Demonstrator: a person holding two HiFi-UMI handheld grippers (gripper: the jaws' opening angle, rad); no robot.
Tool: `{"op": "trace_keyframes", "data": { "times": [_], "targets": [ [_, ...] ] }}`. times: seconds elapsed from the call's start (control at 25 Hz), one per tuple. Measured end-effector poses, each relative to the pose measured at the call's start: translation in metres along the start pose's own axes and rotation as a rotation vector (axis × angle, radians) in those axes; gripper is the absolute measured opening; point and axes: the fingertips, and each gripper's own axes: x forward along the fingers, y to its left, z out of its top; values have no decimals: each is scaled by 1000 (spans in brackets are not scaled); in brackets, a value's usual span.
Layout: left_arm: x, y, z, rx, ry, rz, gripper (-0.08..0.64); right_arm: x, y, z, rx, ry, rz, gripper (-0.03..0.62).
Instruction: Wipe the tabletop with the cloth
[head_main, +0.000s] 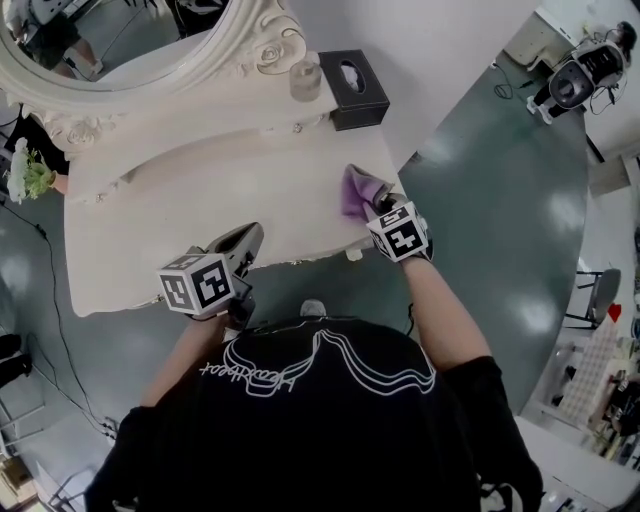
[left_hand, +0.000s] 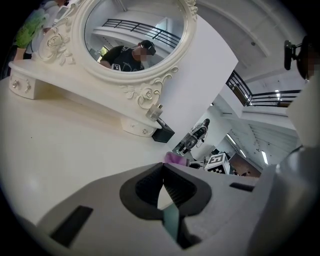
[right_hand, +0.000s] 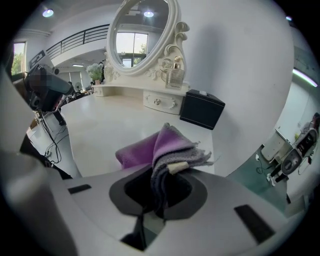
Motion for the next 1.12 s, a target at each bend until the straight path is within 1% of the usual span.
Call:
{"op": "trace_keyframes", "data": {
  "times": [0.52,0.8,0.88,0.96,1.04,1.12],
  "targets": [
    [31,-8,1,8,21,-7,3,-8,-49,-18,43,-1,-61,46],
    [50,-16,-3,10,47,-28,4,-13,-74,-29,87,-5,-97,46],
    [52,-16,-4,8,54,-32,5,-15,-78,-32,116,-20,-115,46],
    [54,-17,-3,5,61,-40,4,-20,-83,-35,171,-52,-135,48],
    [55,-19,-2,14,68,-48,4,-27,-85,-40,250,-90,-131,48],
    [53,-22,2,31,65,-57,4,-39,-83,-39,306,-139,-113,48]
  ]
}}
